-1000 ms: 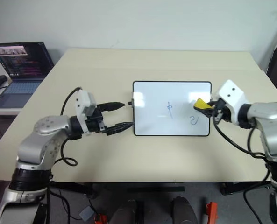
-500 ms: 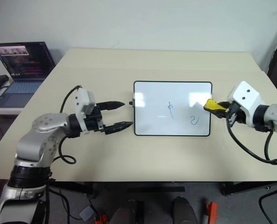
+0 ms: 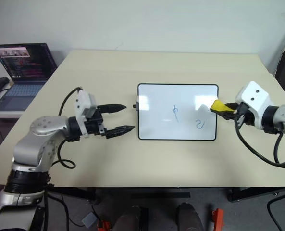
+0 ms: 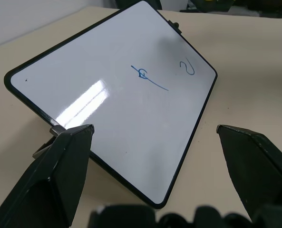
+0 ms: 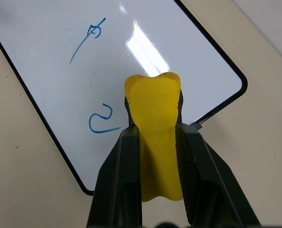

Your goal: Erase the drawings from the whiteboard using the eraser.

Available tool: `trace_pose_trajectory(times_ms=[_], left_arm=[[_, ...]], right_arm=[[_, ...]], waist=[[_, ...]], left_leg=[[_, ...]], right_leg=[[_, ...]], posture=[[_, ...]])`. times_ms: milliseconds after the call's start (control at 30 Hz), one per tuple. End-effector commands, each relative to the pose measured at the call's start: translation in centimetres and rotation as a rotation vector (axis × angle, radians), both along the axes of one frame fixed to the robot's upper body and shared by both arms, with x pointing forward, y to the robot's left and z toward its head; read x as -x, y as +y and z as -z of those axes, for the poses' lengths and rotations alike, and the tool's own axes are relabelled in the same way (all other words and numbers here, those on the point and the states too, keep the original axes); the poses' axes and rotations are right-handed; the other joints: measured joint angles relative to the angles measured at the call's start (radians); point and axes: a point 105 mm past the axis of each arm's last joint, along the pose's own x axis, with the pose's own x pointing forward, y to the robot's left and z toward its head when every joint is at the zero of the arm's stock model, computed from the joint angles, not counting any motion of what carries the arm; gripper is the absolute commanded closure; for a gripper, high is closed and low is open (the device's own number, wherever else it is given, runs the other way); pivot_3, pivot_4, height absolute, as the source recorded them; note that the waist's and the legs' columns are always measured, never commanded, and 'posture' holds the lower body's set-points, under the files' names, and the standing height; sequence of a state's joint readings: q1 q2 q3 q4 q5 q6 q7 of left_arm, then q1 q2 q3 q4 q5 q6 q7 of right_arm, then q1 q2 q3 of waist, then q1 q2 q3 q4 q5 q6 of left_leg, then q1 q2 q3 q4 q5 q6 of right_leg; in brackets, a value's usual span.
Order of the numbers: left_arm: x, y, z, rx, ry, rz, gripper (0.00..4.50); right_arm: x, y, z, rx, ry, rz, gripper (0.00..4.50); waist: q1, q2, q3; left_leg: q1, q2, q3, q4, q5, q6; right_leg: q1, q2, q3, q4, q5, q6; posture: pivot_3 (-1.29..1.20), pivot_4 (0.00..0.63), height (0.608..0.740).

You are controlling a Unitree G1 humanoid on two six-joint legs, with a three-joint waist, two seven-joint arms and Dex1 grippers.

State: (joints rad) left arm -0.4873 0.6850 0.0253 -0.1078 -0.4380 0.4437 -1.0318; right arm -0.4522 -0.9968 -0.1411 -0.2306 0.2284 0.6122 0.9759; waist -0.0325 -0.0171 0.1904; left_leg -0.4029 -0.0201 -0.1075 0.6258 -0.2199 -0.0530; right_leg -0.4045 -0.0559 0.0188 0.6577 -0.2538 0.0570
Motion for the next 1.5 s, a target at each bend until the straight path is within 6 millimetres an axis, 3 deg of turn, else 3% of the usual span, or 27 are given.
trace_pose_trajectory(times_ms=[33, 500, 833, 1000, 1200, 1333, 1500], left_arm=[[0.3, -0.4, -1.9, -0.018, -0.083, 0.026, 0.00], [1.5, -1.1, -5.3, -0.174, -0.137, 0.034, 0.00], [1.4, -0.5, -4.6, -0.189, -0.127, 0.008, 0.00], [1.5, -0.4, -4.3, -0.187, -0.121, 0.008, 0.00], [1.4, -0.7, -4.0, -0.185, -0.112, 0.021, 0.00], [1.5, -0.9, -4.0, -0.189, -0.113, 0.031, 0.00], [1.6, -1.0, -4.0, -0.190, -0.115, 0.037, 0.00]], right_arm=[[0.4, 0.1, -1.7, 0.020, -0.055, -0.018, 3.73], [0.5, -0.5, -1.8, 0.050, -0.047, -0.004, 3.73], [0.3, 0.9, -2.7, 0.038, -0.078, -0.064, 3.73], [-0.2, 3.7, -3.8, -0.009, -0.147, -0.150, 3.73], [-4.0, 10.2, -2.7, -0.113, -0.224, -0.199, 3.73], [-6.8, 12.2, -2.0, -0.134, -0.275, -0.150, 3.73], [-8.9, 12.7, -1.9, -0.085, -0.329, -0.111, 3.73]], waist=[[0.000, 0.000, 0.000], [-0.001, 0.000, 0.000], [0.000, -0.001, 0.000], [-0.004, -0.001, 0.000], [-0.018, -0.001, 0.000], [-0.013, -0.001, 0.000], [-0.008, -0.001, 0.000]], left_leg=[[0.000, 0.000, 0.000, 0.000, 0.000, 0.000], [0.000, 0.000, 0.000, 0.001, 0.000, 0.000], [0.000, 0.000, 0.001, 0.001, 0.000, 0.000], [0.001, 0.000, 0.001, 0.001, 0.000, 0.000], [0.002, 0.001, 0.000, 0.002, 0.000, 0.000], [0.001, 0.000, 0.000, 0.002, 0.000, 0.000], [0.001, 0.000, 0.000, 0.002, 0.000, -0.001]], right_leg=[[0.000, 0.000, 0.000, 0.000, 0.000, 0.000], [0.000, 0.000, 0.001, 0.001, 0.000, 0.001], [0.000, 0.000, 0.001, 0.002, 0.000, 0.000], [0.000, 0.000, 0.001, 0.002, 0.000, 0.000], [0.000, 0.001, 0.001, 0.004, 0.000, 0.000], [0.000, 0.001, 0.001, 0.005, 0.001, -0.002], [-0.001, 0.000, 0.001, 0.005, 0.001, -0.002]], posture=[[0.00, 0.150, 0.740], [0.00, 0.150, 0.740], [0.00, 0.150, 0.740], [0.00, 0.150, 0.740], [0.00, 0.150, 0.740], [0.00, 0.150, 0.740], [0.00, 0.150, 0.740]])
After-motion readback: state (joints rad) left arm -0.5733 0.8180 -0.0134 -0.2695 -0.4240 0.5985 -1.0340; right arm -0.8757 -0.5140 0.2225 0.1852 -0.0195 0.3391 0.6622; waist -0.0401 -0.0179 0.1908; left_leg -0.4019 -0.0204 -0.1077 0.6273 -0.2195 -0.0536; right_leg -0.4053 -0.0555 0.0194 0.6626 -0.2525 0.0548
